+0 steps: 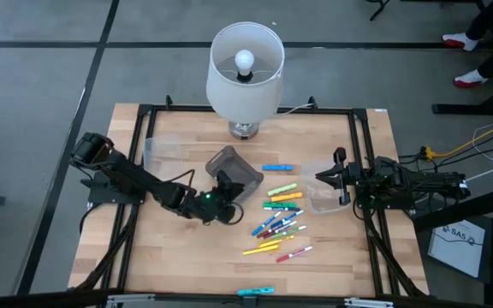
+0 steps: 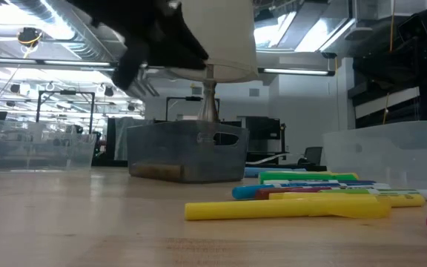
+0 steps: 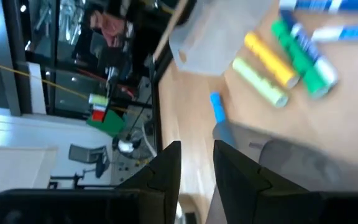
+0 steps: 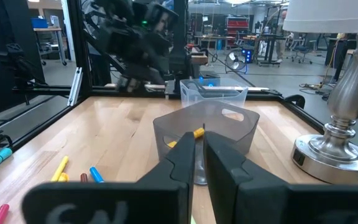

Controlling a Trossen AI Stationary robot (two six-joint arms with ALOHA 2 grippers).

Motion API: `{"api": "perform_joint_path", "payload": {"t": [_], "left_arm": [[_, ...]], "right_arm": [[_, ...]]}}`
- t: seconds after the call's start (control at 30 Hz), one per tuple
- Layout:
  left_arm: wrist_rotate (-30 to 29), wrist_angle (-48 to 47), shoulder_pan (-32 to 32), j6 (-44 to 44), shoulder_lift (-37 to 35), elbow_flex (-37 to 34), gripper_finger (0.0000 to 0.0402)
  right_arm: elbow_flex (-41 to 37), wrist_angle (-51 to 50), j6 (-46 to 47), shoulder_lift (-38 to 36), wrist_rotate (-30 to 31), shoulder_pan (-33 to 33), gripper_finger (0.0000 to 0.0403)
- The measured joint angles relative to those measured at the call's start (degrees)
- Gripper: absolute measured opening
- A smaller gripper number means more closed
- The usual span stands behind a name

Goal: Pick & Place Markers
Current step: Put the bottom yellow pen into the left transparent bin

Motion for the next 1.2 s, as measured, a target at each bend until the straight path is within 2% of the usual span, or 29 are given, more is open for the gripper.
{"api": "perform_joint_path", "payload": {"t": [0.1,0.17,0.43,0.77,1.0,1.2], "left_arm": [[0.8,0.0,-2.5,-3.5,-0.9,0.0,0.0088],[3.4,0.0,-3.9,-6.7,-1.3,0.0,0.0087],[21.3,0.0,-7.2,-19.0,-1.4,0.0,0.0086],[34.2,0.0,-7.3,-38.5,-1.4,0.0,0.0087],[38.8,0.3,-7.3,-51.8,-1.4,0.0,0.0090],[38.6,7.2,-7.6,-55.3,0.0,0.0,0.0113]], "right_arm": [[0.0,0.0,0.0,0.0,0.0,0.0,0.0035],[0.0,0.0,0.0,0.0,0.0,0.0,0.0035],[0.0,0.0,0.0,0.0,0.0,0.0,0.0035],[0.0,0.0,0.0,0.0,0.0,0.0,0.0035],[0.0,0.0,0.0,0.0,0.0,0.0,0.0035],[0.0,0.0,0.0,0.0,0.0,0.0,0.0035]]}}
